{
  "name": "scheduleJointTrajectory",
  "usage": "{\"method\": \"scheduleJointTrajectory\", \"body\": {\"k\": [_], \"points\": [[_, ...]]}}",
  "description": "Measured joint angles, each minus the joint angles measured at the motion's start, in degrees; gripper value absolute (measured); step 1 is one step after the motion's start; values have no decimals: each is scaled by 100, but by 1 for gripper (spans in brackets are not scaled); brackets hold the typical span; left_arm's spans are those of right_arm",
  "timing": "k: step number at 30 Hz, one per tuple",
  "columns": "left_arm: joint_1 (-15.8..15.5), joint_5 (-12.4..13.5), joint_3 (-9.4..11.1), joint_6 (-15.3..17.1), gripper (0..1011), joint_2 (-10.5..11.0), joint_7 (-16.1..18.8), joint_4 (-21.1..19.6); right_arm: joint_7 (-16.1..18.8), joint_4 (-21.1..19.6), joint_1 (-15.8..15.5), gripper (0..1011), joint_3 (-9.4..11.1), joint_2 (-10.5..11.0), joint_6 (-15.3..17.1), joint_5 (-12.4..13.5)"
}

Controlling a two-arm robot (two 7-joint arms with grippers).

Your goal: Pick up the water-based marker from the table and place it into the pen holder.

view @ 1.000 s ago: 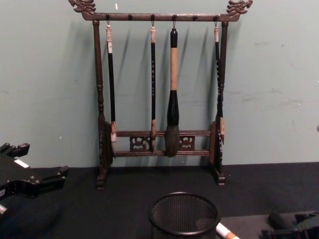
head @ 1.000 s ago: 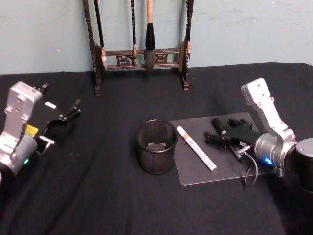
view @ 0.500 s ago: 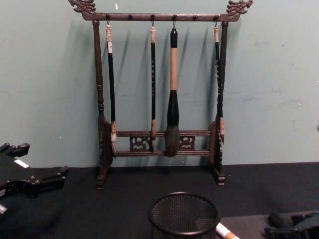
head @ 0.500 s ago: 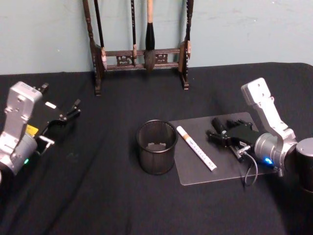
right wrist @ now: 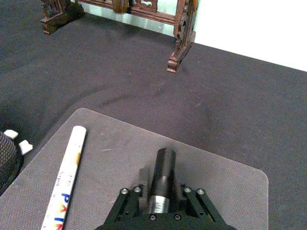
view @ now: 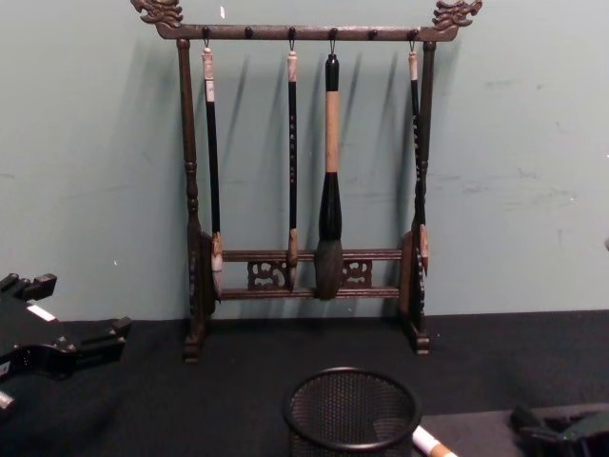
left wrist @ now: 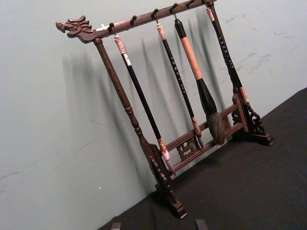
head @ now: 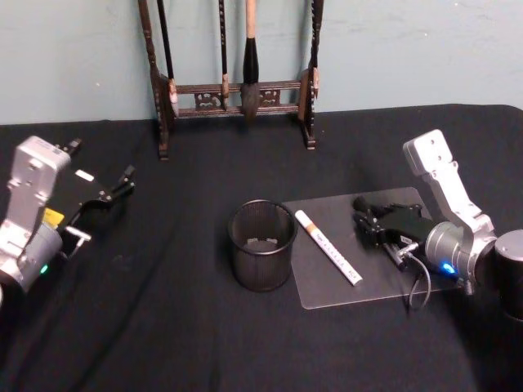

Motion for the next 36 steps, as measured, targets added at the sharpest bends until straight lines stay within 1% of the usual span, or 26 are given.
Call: {"method": "scheduleJointTrajectory", "body": {"k": [1,2,5,14,17,20,21,24,25,27,28,30,31,32,33,34,35,36], "points": [[0,0,0,0,1001,0,0,0,0,0,0,322,0,0,0,1],[0,0,0,0,1001,0,0,0,0,0,0,279,0,0,0,1],[0,0,0,0,1001,0,0,0,0,0,0,235,0,0,0,2],[0,0,0,0,1001,0,0,0,10,-27,-14,235,10,2,-20,5],[0,0,0,0,1001,0,0,0,18,-117,-59,235,33,16,-130,4],[0,0,0,0,1001,0,0,0,26,-226,-122,235,75,39,-366,1],[0,0,0,0,1001,0,0,0,43,-281,-157,235,102,55,-538,1],[0,0,0,0,1001,0,0,0,67,-386,-222,235,146,80,-918,-2],[0,0,0,0,1001,0,0,0,80,-449,-270,235,178,95,-1196,-10],[0,0,0,0,1001,0,0,0,99,-507,-312,235,202,107,-1479,-21],[0,0,0,0,1001,0,0,0,123,-555,-347,235,225,113,-1782,-31],[0,0,0,0,1001,0,0,0,150,-585,-374,235,240,113,-2027,-36],[0,0,0,0,1001,0,0,0,166,-596,-386,235,246,111,-2160,-37],[0,0,0,0,1001,0,0,0,210,-611,-406,235,253,96,-2418,-36],[0,0,0,0,1001,0,0,0,234,-614,-415,235,254,88,-2547,-35],[0,0,0,0,1001,0,0,0,273,-615,-425,235,254,65,-2744,-28],[0,0,0,0,1001,0,0,0,296,-614,-426,235,254,51,-2853,-19],[0,0,0,0,1001,0,0,0,345,-596,-426,235,249,11,-3044,10]]}}
